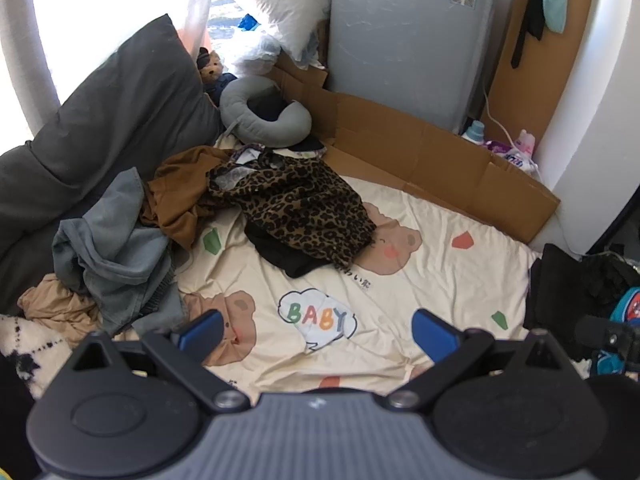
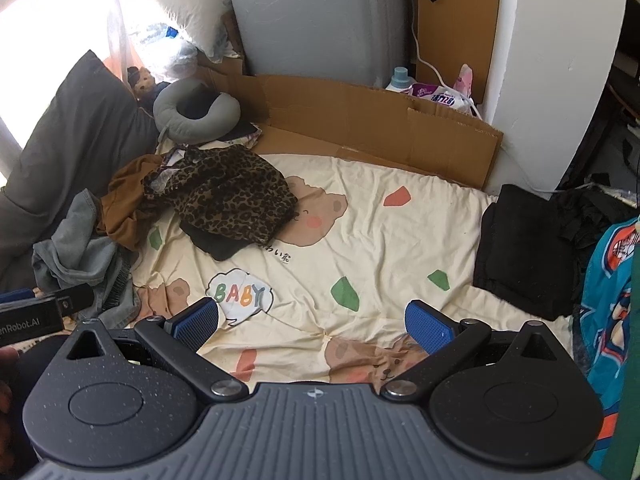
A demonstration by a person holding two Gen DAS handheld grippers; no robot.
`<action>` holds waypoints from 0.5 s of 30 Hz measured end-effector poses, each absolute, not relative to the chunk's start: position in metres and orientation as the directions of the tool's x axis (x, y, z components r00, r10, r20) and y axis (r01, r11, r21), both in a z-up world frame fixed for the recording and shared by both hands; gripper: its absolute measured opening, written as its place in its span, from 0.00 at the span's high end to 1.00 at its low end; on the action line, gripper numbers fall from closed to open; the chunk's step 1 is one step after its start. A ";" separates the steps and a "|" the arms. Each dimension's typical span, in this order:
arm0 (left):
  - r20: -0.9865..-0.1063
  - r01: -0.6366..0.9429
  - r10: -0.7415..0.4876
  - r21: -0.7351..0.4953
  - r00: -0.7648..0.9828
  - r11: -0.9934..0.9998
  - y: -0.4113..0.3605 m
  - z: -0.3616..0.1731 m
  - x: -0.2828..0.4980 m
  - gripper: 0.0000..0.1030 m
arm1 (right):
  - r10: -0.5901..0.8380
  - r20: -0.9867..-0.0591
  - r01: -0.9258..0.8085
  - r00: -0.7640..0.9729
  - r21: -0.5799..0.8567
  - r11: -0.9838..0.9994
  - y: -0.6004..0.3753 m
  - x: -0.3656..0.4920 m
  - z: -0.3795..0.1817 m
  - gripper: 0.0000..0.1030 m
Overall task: Fold clothes
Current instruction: 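Move both tools toward the leopard-print garment on the clothes pile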
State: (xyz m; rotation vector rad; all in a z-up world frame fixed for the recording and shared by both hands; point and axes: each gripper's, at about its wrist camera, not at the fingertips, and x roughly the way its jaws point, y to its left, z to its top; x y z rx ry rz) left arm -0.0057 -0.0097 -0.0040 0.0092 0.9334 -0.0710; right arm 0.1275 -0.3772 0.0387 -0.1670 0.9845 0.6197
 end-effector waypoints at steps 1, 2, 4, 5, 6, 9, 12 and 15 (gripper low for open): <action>-0.806 0.069 -0.065 -0.030 0.588 0.997 -0.009 -0.004 -0.005 0.02 | 0.413 -0.821 -0.556 0.395 0.145 0.819 -0.378 0.129 0.039 0.01; -0.809 0.073 -0.074 -0.039 0.583 0.997 -0.009 -0.004 -0.005 0.02 | 0.414 -0.823 -0.552 0.390 0.151 0.820 -0.379 0.130 0.039 0.00; -0.818 0.079 -0.101 -0.068 0.566 0.995 -0.007 -0.004 -0.004 0.01 | 0.415 -0.826 -0.545 0.382 0.162 0.823 -0.381 0.133 0.040 0.00; -0.825 0.085 -0.118 -0.085 0.552 0.993 -0.005 -0.005 -0.003 0.01 | 0.414 -0.826 -0.544 0.382 0.161 0.823 -0.381 0.135 0.041 0.00; -0.832 0.089 -0.128 -0.095 0.541 0.991 -0.004 -0.005 -0.003 0.01 | 0.412 -0.826 -0.544 0.384 0.159 0.824 -0.382 0.136 0.042 0.00; -0.840 0.070 -0.131 -0.111 0.526 0.991 0.001 -0.005 -0.001 0.01 | 0.405 -0.821 -0.544 0.403 0.141 0.827 -0.382 0.136 0.046 0.00; -0.838 0.076 -0.114 -0.087 0.534 0.993 0.007 -0.004 0.002 0.01 | 0.417 -0.812 -0.544 0.409 0.150 0.826 -0.385 0.135 0.050 0.00; -0.834 0.085 -0.110 -0.075 0.541 0.994 0.009 0.003 0.002 0.01 | 0.424 -0.805 -0.538 0.416 0.158 0.828 -0.390 0.137 0.054 0.00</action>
